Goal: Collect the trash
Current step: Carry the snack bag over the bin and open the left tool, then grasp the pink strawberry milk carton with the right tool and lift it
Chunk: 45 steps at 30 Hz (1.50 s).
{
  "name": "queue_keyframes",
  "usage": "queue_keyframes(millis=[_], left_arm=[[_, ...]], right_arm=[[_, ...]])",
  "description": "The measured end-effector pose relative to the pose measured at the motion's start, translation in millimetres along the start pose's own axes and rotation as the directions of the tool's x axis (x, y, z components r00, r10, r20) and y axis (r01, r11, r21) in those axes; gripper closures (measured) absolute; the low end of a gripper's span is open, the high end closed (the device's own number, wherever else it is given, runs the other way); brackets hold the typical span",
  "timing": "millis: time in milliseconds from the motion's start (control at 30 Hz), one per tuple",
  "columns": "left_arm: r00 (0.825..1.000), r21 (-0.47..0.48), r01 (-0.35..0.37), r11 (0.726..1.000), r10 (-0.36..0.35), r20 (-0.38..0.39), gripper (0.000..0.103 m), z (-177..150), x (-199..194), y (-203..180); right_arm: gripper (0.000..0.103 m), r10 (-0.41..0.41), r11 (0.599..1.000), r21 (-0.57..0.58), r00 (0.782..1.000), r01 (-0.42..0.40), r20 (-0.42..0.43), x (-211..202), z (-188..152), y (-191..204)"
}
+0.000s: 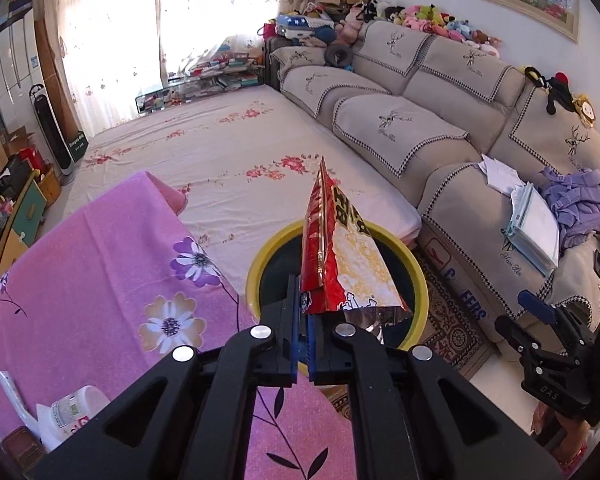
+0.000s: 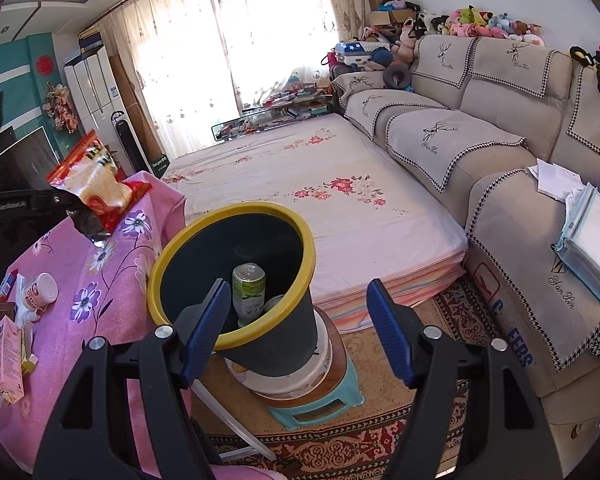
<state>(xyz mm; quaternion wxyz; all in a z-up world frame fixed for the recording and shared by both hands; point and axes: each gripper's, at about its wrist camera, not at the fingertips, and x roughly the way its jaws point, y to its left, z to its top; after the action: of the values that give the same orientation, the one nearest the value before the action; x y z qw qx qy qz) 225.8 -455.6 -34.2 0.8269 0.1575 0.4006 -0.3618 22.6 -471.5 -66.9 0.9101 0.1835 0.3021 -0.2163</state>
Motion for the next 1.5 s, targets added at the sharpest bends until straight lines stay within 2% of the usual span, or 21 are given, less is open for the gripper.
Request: queue_keyframes(millis=[33,67,100,233,267,300,333,367,433,533,667,733,767,933,1067,1167,1267,1367,1500], left_arm=[[1.000,-0.006,0.000,1.000,0.000,-0.022,0.087,3.4,10.5,-2.2],[0.999,-0.008,-0.005,1.000,0.005,-0.040,0.075,6.4,21.0,-4.4],[0.998,-0.004,-0.021,1.000,0.021,-0.055,0.070,7.3,29.3,-6.2],[0.996,-0.012,-0.033,0.999,0.032,-0.078,0.069,11.4,44.6,-8.2],[0.997,-0.012,-0.030,0.999,0.029,-0.073,0.064,13.2,43.2,-9.1],[0.997,-0.007,-0.030,1.000,0.029,-0.068,0.053,12.6,41.0,-9.2],[0.998,-0.002,-0.031,1.000,0.031,-0.058,0.047,4.9,31.2,-2.9],[0.998,0.005,-0.033,0.999,0.033,-0.048,0.043,4.0,26.4,-1.8],[0.999,0.011,-0.033,0.999,0.033,-0.036,0.043,7.6,21.3,-3.3],[1.000,-0.006,-0.008,1.000,0.008,-0.005,0.043,8.6,-0.1,-0.6],[0.997,-0.028,0.015,1.000,-0.013,0.072,0.043,4.7,-45.0,8.2],[0.993,-0.049,0.014,0.999,-0.008,0.118,0.034,-3.1,-74.5,18.0],[0.990,-0.062,0.006,0.998,0.003,0.140,0.027,-9.1,-89.3,23.7],[0.967,-0.154,-0.070,0.986,0.105,0.232,0.010,-47.7,-163.2,65.8],[0.948,-0.265,-0.119,0.957,0.189,0.258,0.005,-95.1,-211.5,108.3],[0.929,-0.355,-0.172,0.919,0.272,0.253,0.005,-137.6,-242.0,139.5],[0.903,-0.406,-0.241,0.882,0.357,0.239,0.005,-182.1,-266.2,162.0],[0.876,-0.450,-0.296,0.842,0.427,0.223,0.005,-221.2,-284.6,179.7],[0.864,-0.500,-0.321,0.804,0.465,0.192,0.005,-263.2,-297.4,197.4]], right_arm=[[0.035,0.001,1.000,0.003,1.000,-0.001,0.000,-0.1,0.3,-1.8],[0.035,0.001,1.000,0.006,1.000,-0.001,-0.001,0.2,0.2,-3.3],[0.035,0.000,1.000,0.007,1.000,0.000,-0.002,0.3,-0.3,-4.4],[0.035,0.004,1.000,0.012,1.000,-0.004,-0.006,0.1,-1.9,-7.1],[0.035,0.005,1.000,0.012,1.000,-0.004,-0.008,0.4,-2.1,-7.6],[0.035,0.005,1.000,0.013,1.000,-0.005,-0.009,0.7,-2.1,-7.5],[0.035,0.004,1.000,0.013,1.000,-0.004,-0.010,1.2,-1.8,-7.0],[0.035,0.003,1.000,0.011,1.000,-0.003,-0.011,1.6,-1.3,-6.0],[0.035,0.005,1.000,0.008,1.000,-0.005,-0.011,2.2,-0.6,-3.5],[0.035,0.019,1.000,0.002,1.000,-0.019,-0.003,-1.7,-0.6,2.5],[0.033,0.038,0.999,-0.025,0.999,-0.038,-0.008,-3.7,-1.8,15.3],[0.033,0.050,0.998,-0.042,0.999,-0.051,-0.016,-3.2,-3.1,22.6],[0.033,0.057,0.997,-0.052,0.998,-0.058,-0.020,-2.5,-3.6,27.2],[0.032,0.104,0.988,-0.110,0.994,-0.109,-0.046,0.6,-7.8,58.7],[0.032,0.173,0.969,-0.169,0.983,-0.182,-0.070,-1.1,-15.5,96.7],[0.032,0.228,0.942,-0.229,0.969,-0.244,-0.095,-5.1,-24.7,132.8],[0.032,0.282,0.908,-0.288,0.952,-0.305,-0.120,-10.1,-34.6,171.2],[0.032,0.337,0.870,-0.332,0.932,-0.363,-0.137,-19.1,-43.7,207.7],[0.032,0.433,0.810,-0.368,0.889,-0.457,-0.149,-39.0,-57.2,247.9]])
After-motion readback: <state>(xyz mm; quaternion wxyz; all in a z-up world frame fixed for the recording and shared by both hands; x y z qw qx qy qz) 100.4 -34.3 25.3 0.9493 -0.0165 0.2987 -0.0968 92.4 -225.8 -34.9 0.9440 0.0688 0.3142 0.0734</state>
